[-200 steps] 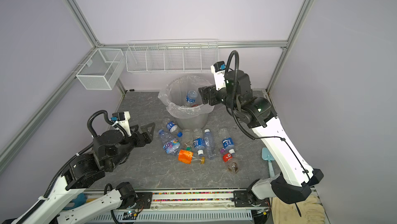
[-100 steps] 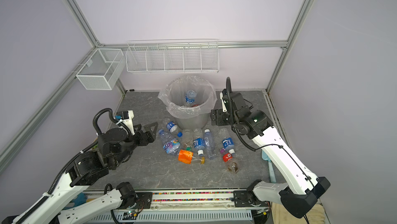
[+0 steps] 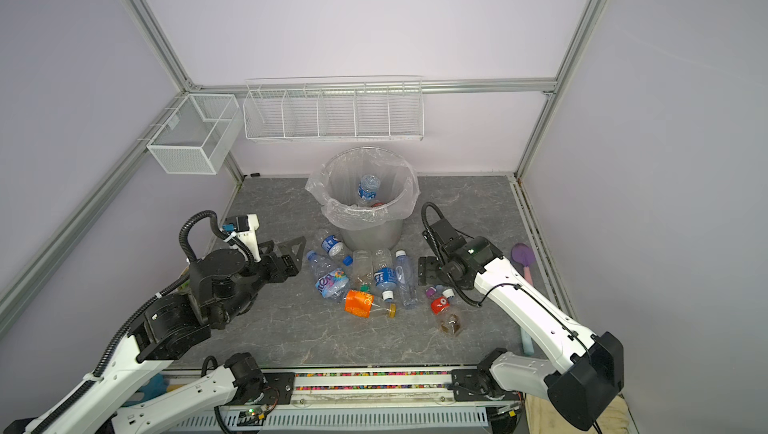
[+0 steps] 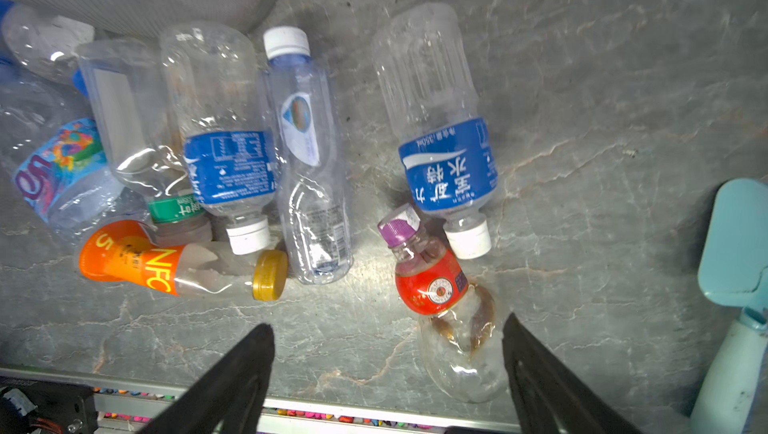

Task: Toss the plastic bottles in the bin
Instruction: 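Lower the right gripper back toward the remaining bottle pile, then close the right gripper on the red-labelled purple-capped bottle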

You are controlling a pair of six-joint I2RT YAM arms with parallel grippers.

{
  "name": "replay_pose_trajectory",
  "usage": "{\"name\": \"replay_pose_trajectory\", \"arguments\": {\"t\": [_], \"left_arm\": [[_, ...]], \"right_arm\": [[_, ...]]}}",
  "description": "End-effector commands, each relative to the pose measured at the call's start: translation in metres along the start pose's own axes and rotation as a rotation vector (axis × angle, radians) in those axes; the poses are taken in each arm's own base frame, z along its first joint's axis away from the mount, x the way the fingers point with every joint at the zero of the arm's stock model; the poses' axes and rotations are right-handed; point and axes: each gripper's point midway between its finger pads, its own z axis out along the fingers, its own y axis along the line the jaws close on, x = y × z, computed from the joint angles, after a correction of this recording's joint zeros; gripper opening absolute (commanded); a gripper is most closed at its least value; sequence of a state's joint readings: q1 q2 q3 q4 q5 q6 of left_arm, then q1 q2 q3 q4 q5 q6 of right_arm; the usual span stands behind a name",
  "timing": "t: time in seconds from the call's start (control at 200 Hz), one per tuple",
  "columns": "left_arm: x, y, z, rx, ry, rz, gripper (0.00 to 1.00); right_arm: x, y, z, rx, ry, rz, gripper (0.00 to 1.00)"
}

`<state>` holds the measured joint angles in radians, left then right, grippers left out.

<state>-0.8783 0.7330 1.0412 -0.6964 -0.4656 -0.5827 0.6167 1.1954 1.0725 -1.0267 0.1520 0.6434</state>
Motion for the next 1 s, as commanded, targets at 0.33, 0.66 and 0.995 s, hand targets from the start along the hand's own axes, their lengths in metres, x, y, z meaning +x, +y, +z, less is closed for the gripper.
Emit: {"name": "replay_pose_trajectory", "arguments": {"t": [0.33,0.66,0.995], "left_arm": [[0.004,0.001,0.001,0.002,0.004,-0.01,0.9],[0.006,0.002,0.001,0.001,0.004,-0.011,0.9],[0.007,0.003,0.002,-0.004,0.008,-0.008,0.9]], "right_arm": [[0.043,-0.018,0.03,0.017,0.108,0.137,0.88],[0.065,-0.03,0.051,0.063,0.168,0.183,0.88],[0.075,-0.03,0.072,0.096,0.211,0.185,0.88]]}}
